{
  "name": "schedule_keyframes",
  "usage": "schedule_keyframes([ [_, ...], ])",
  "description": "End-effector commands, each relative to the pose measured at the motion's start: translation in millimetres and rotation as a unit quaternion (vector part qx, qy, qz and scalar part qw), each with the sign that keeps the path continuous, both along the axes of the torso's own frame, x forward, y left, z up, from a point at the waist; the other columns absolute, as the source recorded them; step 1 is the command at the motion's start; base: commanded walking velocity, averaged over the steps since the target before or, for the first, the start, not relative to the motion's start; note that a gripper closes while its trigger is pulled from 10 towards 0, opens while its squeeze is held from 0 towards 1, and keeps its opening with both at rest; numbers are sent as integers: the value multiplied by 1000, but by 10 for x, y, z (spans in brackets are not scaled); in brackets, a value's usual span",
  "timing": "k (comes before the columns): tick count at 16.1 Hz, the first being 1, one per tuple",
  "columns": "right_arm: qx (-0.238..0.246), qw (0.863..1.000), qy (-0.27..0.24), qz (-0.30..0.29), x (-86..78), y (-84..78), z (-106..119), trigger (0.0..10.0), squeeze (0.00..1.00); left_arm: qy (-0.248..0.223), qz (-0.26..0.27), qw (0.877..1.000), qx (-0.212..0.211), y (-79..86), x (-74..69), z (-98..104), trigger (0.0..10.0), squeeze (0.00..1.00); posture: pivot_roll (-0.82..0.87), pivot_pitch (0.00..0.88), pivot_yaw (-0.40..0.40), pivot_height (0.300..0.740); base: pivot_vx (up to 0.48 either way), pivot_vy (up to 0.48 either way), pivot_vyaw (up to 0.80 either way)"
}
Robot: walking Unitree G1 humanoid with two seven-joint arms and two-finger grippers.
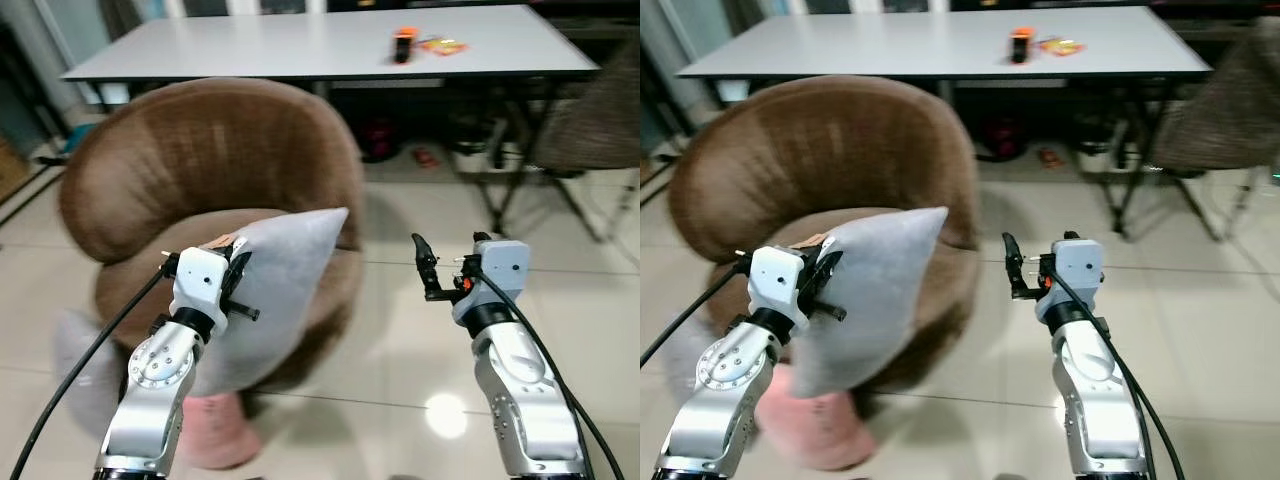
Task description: Move the pillow to the sofa from floor
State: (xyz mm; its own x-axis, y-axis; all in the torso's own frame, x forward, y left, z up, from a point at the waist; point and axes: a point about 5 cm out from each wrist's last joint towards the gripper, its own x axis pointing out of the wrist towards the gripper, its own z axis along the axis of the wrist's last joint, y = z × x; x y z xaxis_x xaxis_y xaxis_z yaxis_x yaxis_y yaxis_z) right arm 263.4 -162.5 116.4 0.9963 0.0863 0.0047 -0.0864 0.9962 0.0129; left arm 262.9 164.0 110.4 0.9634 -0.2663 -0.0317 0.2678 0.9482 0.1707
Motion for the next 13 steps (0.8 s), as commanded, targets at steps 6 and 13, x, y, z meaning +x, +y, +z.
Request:
schedule_keyframes([
  [6,-2,1000,16,-2,36,7,-39,10000,0,-40,24,999,-2,51,23,174,10000,0,-107,0,41,740,0,-279,0],
  [13,-4,1000,21,10,48,87,-49,10000,0,-42,10,999,-2,74,56,202,10000,0,-108,0,45,740,265,0,343],
])
